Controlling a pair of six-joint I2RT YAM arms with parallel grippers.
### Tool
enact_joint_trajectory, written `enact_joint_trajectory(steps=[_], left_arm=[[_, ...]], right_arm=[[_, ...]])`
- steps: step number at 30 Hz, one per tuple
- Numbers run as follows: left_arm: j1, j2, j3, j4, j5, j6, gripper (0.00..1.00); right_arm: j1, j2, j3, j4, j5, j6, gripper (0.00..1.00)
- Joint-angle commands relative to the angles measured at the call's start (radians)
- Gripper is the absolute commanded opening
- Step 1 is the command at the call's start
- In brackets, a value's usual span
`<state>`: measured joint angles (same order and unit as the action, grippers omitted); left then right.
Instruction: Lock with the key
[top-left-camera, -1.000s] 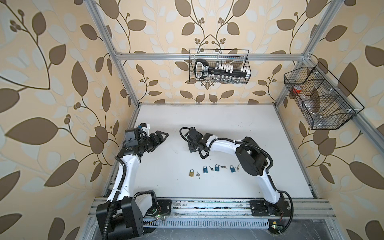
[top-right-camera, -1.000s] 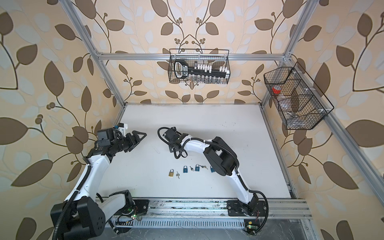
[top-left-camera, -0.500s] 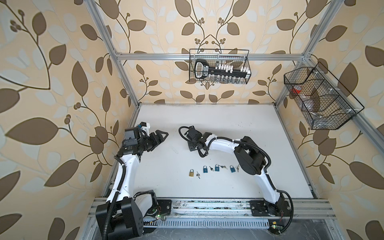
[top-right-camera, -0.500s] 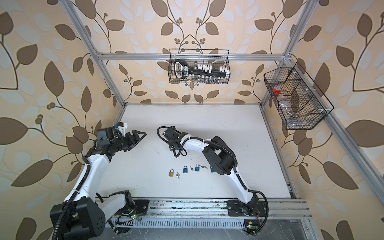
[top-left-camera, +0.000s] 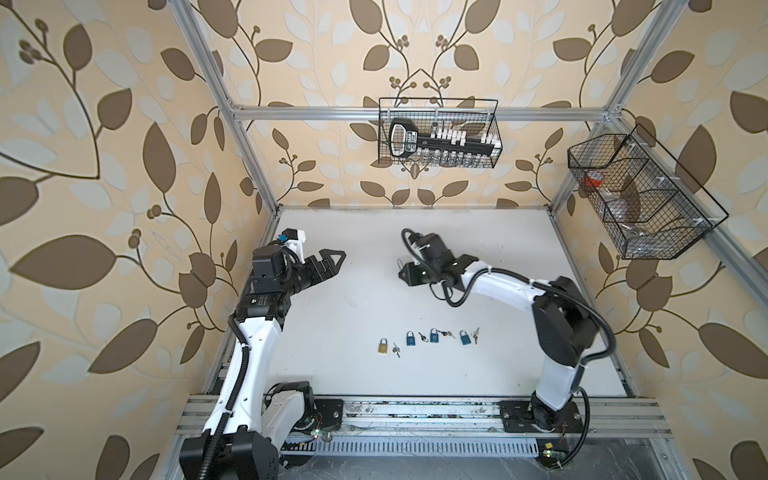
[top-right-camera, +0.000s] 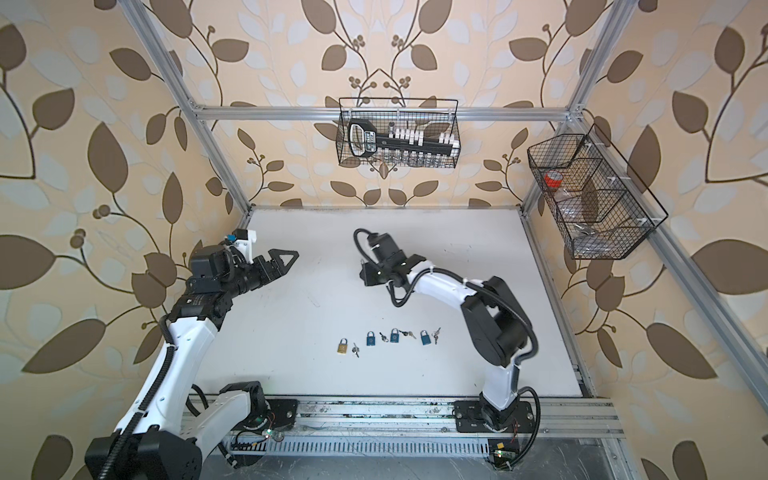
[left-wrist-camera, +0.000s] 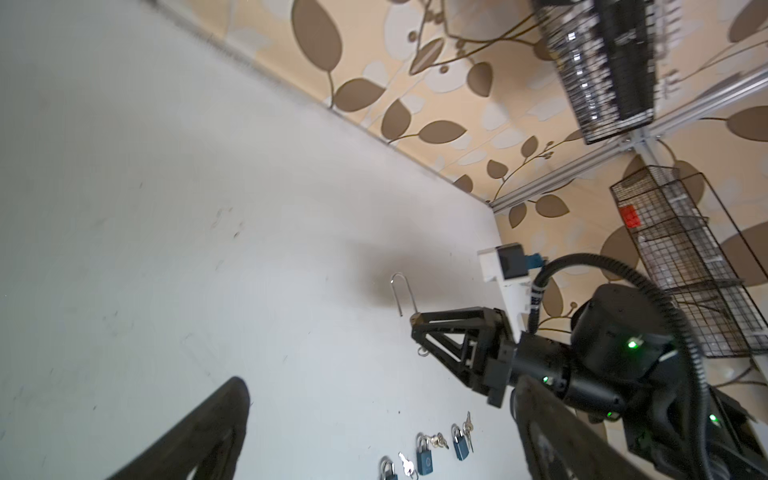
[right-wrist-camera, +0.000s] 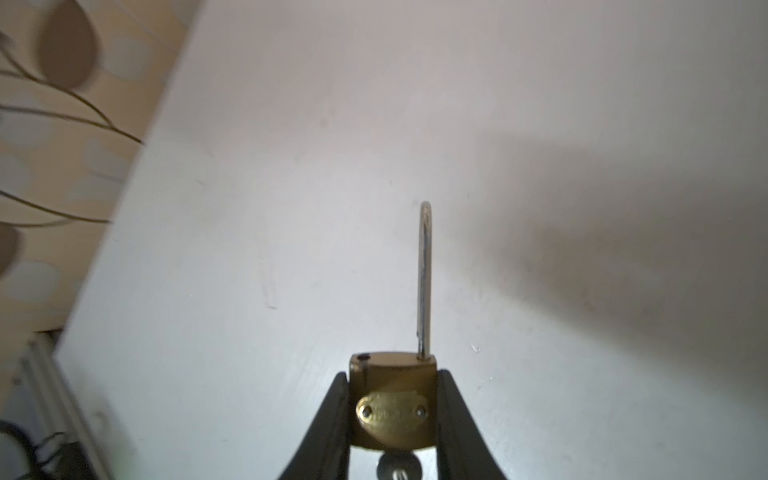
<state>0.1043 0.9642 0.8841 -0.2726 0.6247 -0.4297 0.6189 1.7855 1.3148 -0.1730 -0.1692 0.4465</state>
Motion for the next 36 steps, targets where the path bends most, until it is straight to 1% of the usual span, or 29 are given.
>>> enact_joint_trajectory(steps=[1, 3, 5, 7, 8, 9, 10, 11, 15, 17, 18, 19, 21, 22, 24, 28, 31, 32, 36], left_arm=[[-0.063, 0.024, 0.085, 0.158, -0.007, -0.001, 0.99], [-0.123, 0.023, 0.092, 0.229, -0.025, 0.041, 0.99], [-0.181, 0.018, 0.083, 0.318, -0.072, 0.096, 0.99], [-0.201, 0.028, 0.080, 0.395, -0.055, 0.156, 0.99], [-0.202, 0.038, 0.083, 0.432, 0.000, 0.198, 0.99], [-0.202, 0.051, 0.095, 0.463, 0.090, 0.272, 0.99], [-0.205, 0.064, 0.110, 0.474, 0.149, 0.339, 0.99], [-0.207, 0.079, 0.132, 0.469, 0.165, 0.362, 0.99], [-0.209, 0.155, 0.271, 0.360, 0.337, 0.498, 0.99], [-0.217, 0.184, 0.330, 0.304, 0.466, 0.568, 0.99], [-0.230, 0.193, 0.357, 0.258, 0.525, 0.621, 0.99], [-0.247, 0.198, 0.386, 0.179, 0.580, 0.711, 0.99], [-0.294, 0.202, 0.424, 0.025, 0.615, 0.896, 0.99], [-0.313, 0.202, 0.426, -0.004, 0.618, 0.932, 0.99], [-0.331, 0.205, 0.427, -0.011, 0.632, 0.935, 0.99], [-0.339, 0.202, 0.424, -0.030, 0.644, 0.924, 0.95], [-0.344, 0.205, 0.430, -0.070, 0.654, 0.932, 0.87], [-0.345, 0.207, 0.432, -0.084, 0.658, 0.938, 0.85], [-0.352, 0.215, 0.440, -0.118, 0.668, 0.947, 0.75]], right_arm=[[-0.087, -0.121, -0.018, 0.143, -0.232, -0.063, 0.00], [-0.145, -0.179, -0.026, 0.130, -0.366, -0.102, 0.00], [-0.193, -0.233, -0.035, 0.133, -0.444, -0.128, 0.00], [-0.226, -0.265, -0.021, 0.112, -0.548, -0.186, 0.00], [-0.238, -0.272, -0.005, 0.083, -0.580, -0.215, 0.00], [-0.243, -0.276, 0.021, 0.037, -0.609, -0.256, 0.00], [-0.243, -0.277, 0.050, -0.016, -0.635, -0.307, 0.00], [-0.243, -0.275, 0.075, -0.058, -0.659, -0.341, 0.00], [-0.244, -0.287, 0.146, -0.197, -0.734, -0.479, 0.00], [-0.242, -0.299, 0.175, -0.253, -0.763, -0.543, 0.00], [-0.240, -0.303, 0.197, -0.293, -0.770, -0.578, 0.00], [-0.234, -0.305, 0.220, -0.337, -0.773, -0.617, 0.00], [-0.202, -0.312, 0.271, -0.432, -0.725, -0.703, 0.00], [-0.172, -0.314, 0.297, -0.483, -0.681, -0.755, 0.00], [-0.117, -0.319, 0.332, -0.550, -0.610, -0.826, 0.00], [-0.076, -0.334, 0.365, -0.607, -0.607, -0.893, 0.00], [-0.045, -0.329, 0.402, -0.674, -0.605, -0.956, 0.00], [-0.037, -0.328, 0.411, -0.689, -0.607, -0.967, 0.00], [-0.013, -0.326, 0.413, -0.706, -0.579, -0.981, 0.00]])
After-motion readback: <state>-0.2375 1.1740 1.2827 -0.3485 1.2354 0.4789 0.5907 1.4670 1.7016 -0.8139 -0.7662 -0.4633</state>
